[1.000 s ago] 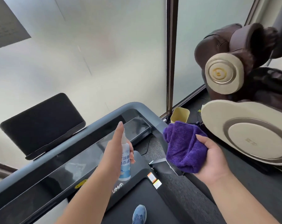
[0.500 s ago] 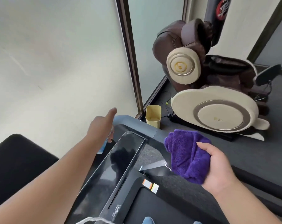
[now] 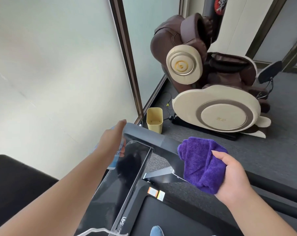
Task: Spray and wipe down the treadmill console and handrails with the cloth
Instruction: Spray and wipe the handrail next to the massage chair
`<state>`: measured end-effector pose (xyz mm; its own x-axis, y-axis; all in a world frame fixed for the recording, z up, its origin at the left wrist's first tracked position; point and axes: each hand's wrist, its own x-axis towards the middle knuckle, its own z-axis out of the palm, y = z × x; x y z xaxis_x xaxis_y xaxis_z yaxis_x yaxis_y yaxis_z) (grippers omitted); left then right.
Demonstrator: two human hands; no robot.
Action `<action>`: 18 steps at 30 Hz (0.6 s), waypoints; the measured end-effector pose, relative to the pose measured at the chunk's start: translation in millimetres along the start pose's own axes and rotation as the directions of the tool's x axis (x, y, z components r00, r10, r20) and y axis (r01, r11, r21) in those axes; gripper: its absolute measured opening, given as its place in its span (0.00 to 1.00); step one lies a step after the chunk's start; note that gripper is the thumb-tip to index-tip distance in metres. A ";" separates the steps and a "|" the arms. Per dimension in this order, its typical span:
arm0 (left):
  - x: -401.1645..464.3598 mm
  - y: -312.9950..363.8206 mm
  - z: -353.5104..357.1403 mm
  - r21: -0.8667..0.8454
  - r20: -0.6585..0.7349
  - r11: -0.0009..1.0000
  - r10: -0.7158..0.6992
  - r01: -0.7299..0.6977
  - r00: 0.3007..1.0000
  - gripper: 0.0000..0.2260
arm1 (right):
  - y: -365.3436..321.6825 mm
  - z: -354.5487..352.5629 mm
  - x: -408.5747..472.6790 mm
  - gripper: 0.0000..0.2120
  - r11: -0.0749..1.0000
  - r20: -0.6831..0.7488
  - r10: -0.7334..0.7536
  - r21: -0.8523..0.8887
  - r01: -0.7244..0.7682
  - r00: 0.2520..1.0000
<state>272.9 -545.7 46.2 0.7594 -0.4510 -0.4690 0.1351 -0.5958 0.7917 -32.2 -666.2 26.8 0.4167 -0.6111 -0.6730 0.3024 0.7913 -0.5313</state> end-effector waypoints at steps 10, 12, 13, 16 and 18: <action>-43.4 10.4 69.4 0.164 0.165 0.985 0.023 -0.051 0.986 0.35 | -44.1 -25.9 12.6 0.18 0.991 0.002 -0.073 0.110 0.072 0.997; -49.2 9.2 79.1 0.181 0.182 0.981 0.033 -0.066 0.983 0.35 | -48.7 -32.3 11.2 0.17 0.989 -0.007 -0.068 0.130 0.069 0.998; -51.7 8.1 83.7 0.187 0.187 0.979 0.045 -0.080 0.981 0.34 | -50.2 -35.2 10.2 0.16 0.988 -0.012 -0.068 0.141 0.069 0.998; -59.4 3.5 94.5 0.193 0.203 0.976 0.060 -0.100 0.977 0.35 | -54.4 -42.2 7.3 0.12 0.985 -0.019 -0.067 0.160 0.069 0.998; -63.3 -2.1 97.2 0.172 0.197 0.982 0.040 -0.075 0.980 0.39 | -56.8 -44.6 5.4 0.12 0.981 -0.005 -0.082 0.174 0.082 0.997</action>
<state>162.7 -580.5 36.2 0.6243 -0.5965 -0.5044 -0.0339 -0.6657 0.7455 -85.4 -715.2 30.4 0.3858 -0.6742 -0.6298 0.4798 0.7297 -0.4872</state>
